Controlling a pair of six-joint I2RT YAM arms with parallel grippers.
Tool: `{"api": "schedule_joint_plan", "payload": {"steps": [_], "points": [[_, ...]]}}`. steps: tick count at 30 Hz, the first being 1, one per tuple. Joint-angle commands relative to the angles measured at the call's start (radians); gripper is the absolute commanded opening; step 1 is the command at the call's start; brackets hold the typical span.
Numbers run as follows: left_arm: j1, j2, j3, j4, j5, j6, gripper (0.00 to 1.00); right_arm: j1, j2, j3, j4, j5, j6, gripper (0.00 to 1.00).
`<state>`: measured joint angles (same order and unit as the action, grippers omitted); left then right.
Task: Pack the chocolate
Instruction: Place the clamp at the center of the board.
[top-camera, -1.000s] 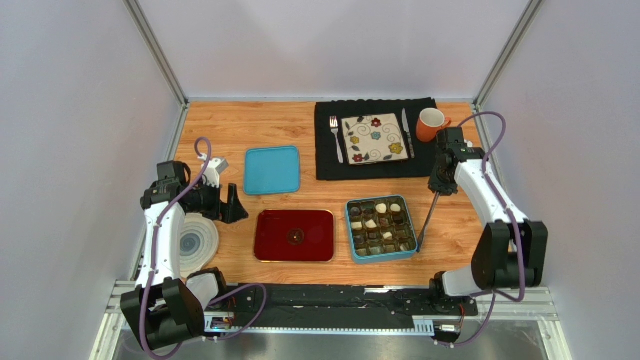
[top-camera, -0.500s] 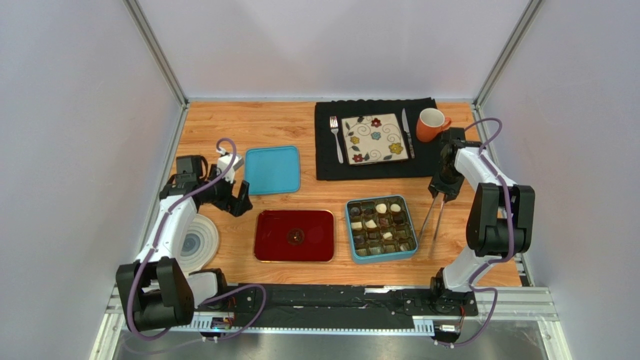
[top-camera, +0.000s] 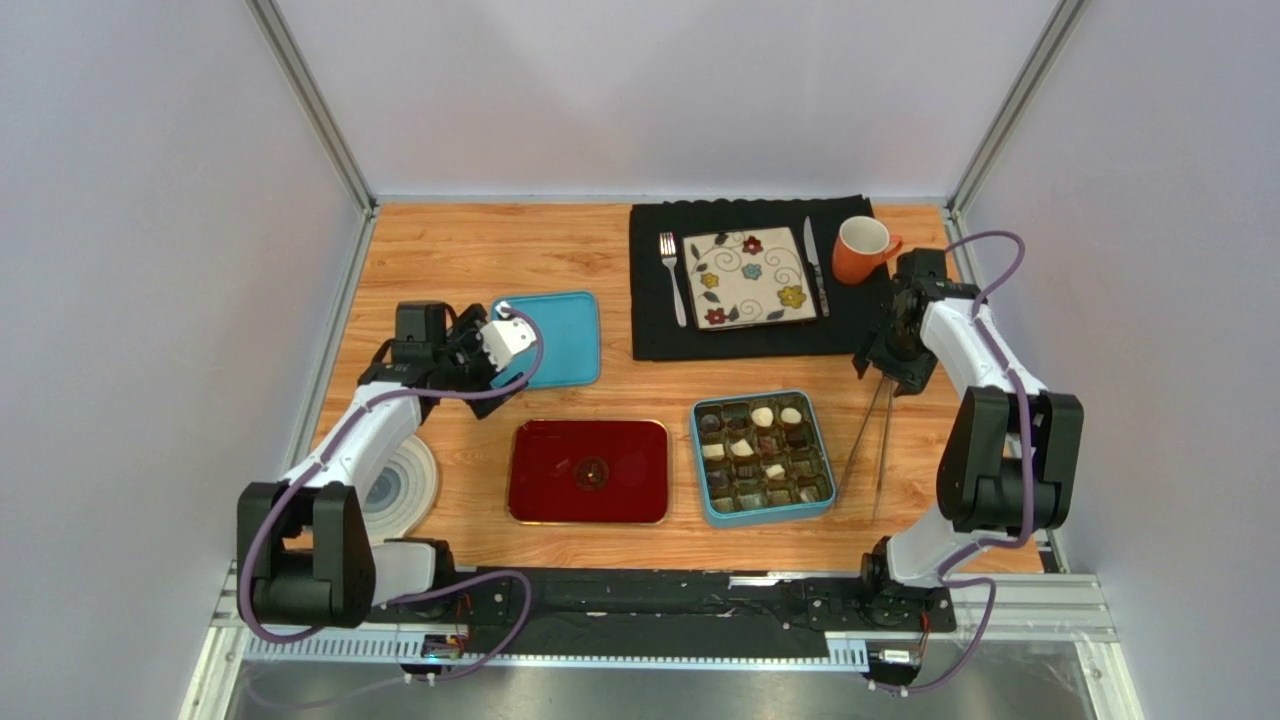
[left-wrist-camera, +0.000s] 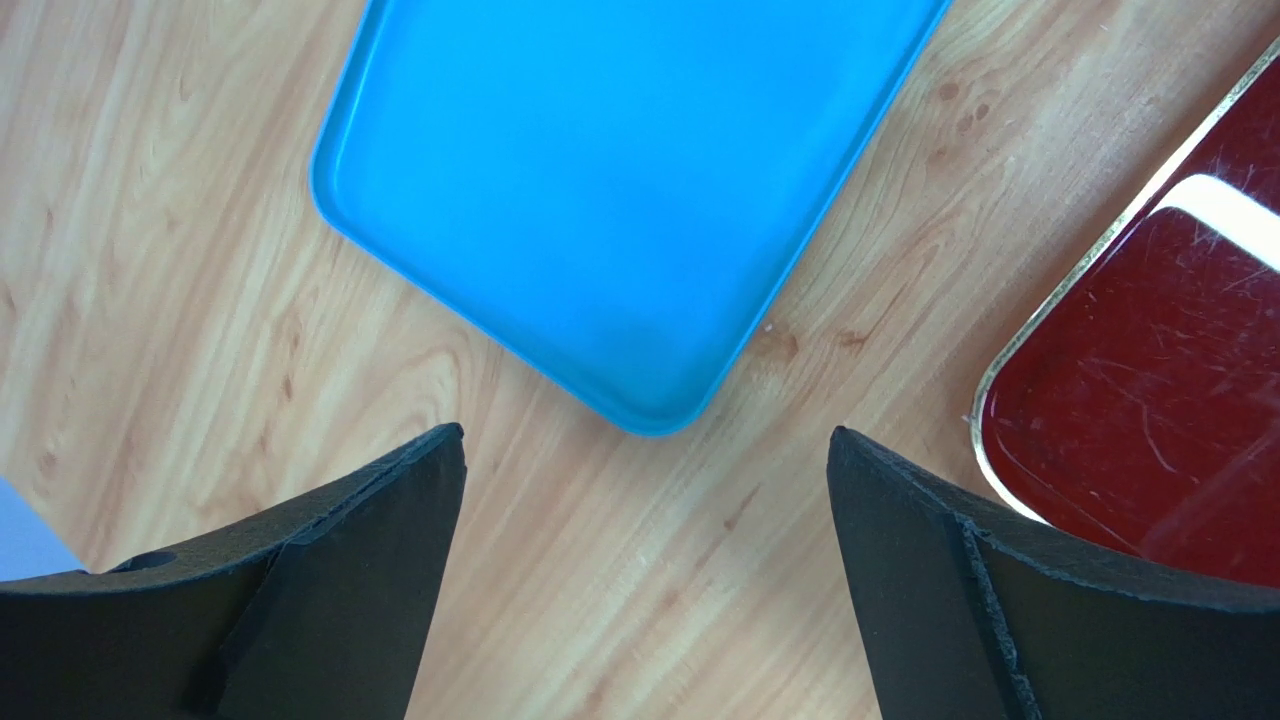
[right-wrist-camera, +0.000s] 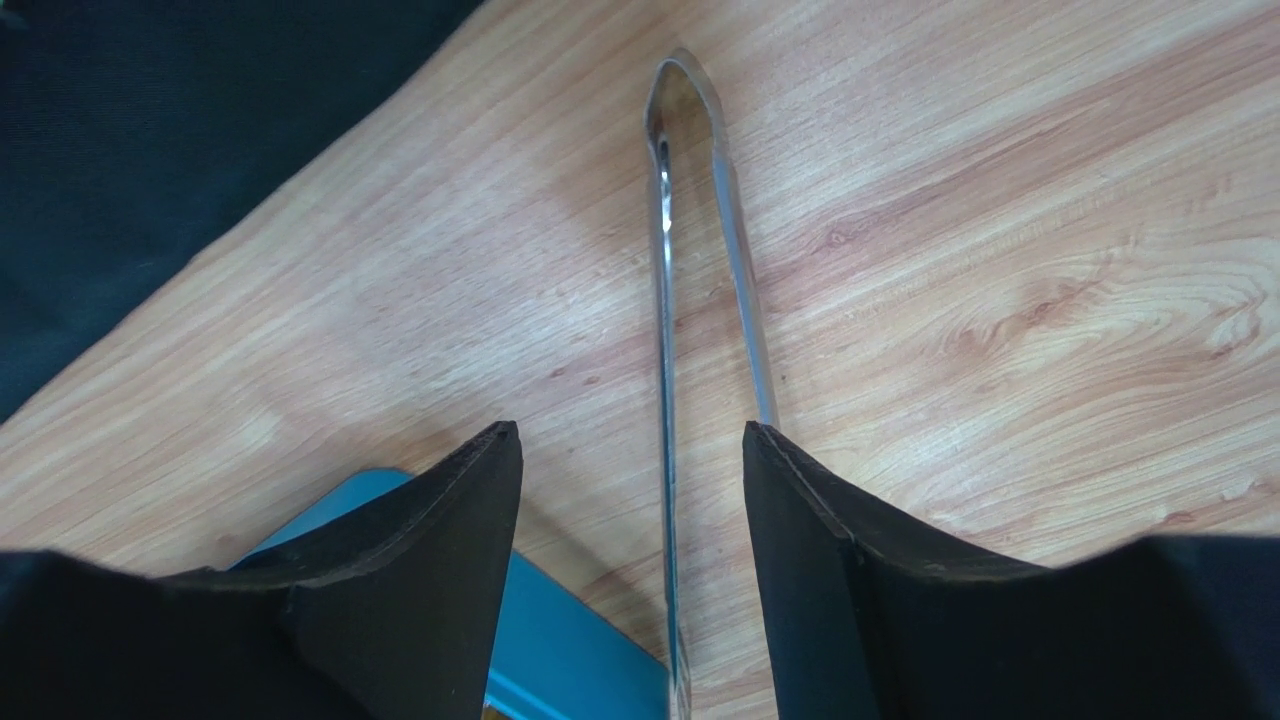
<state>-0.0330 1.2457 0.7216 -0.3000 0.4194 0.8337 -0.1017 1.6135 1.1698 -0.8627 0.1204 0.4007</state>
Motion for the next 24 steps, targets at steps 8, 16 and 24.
{"api": "schedule_joint_plan", "payload": {"steps": [8, 16, 24], "points": [[-0.024, 0.133, 0.111, -0.092, 0.059, 0.32, 0.82, -0.001, -0.355, 0.053, 0.011, -0.113, 0.036, 0.53], [-0.024, 0.224, 0.208, -0.364, 0.15, 0.499, 0.99, 0.031, -0.445, 0.099, 0.013, -0.219, 0.049, 0.53], [-0.025, 0.33, 0.282, -0.367, 0.125, 0.486, 0.95, 0.039, -0.483, 0.079, 0.045, -0.257, 0.052, 0.49]]}}
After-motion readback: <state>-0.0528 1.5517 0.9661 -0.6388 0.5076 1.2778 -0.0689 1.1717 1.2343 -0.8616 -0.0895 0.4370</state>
